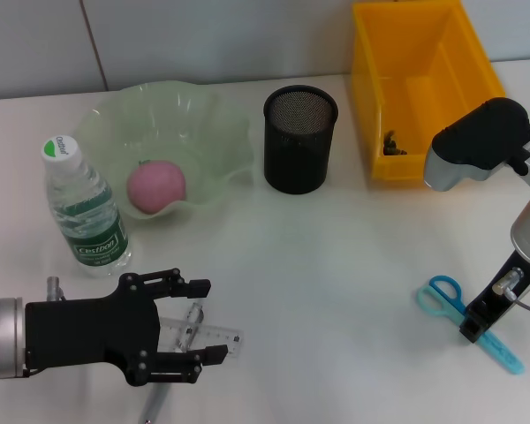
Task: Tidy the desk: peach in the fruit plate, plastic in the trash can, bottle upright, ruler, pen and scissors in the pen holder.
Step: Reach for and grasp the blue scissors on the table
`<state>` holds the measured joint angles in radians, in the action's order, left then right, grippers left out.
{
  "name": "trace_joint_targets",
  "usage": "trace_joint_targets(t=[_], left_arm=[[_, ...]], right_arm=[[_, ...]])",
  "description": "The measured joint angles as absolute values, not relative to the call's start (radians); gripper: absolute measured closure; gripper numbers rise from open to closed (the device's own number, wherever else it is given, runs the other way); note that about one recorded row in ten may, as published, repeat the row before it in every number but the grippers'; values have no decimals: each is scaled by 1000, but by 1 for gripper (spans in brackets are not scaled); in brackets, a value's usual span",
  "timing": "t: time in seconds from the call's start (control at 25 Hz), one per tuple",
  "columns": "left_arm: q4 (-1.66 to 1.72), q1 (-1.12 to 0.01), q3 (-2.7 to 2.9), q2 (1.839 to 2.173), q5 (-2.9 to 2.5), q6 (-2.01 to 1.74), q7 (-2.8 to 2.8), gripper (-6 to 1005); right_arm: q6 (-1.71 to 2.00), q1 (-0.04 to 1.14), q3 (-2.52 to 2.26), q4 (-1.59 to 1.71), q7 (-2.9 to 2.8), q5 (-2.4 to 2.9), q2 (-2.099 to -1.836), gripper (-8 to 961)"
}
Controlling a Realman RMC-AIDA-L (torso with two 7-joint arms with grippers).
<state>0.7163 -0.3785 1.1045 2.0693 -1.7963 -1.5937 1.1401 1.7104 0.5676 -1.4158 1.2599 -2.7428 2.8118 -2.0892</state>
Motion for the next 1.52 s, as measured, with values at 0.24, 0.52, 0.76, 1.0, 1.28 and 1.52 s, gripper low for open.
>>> trace_joint_targets(t=[0.24, 0.52, 0.76, 1.0, 1.28, 1.52], left_arm=[[716, -382, 1104, 2069, -1796, -1594, 1141, 189], [716, -382, 1104, 2069, -1796, -1594, 1141, 189], [717, -382, 1104, 2069, -1796, -1594, 1141, 190], [719, -382, 1103, 2069, -1794, -1593, 1141, 190], [719, -382, 1103, 2069, -1793, -1591, 1141, 190], [719, -382, 1103, 2069, -1793, -1589, 1141, 191]], right_arm=[[1710, 568, -1416, 1259, -2743, 2810, -2089, 646], [1711, 568, -1416, 1259, -2743, 2810, -2089, 647], [1710, 569, -1422, 1259, -2743, 2810, -2089, 648], [1710, 569, -1430, 1259, -2743, 2811, -2089, 649], [1710, 569, -1430, 1259, -2744, 2812, -2089, 650], [1710, 569, -1430, 1258, -2744, 2812, -2089, 651]])
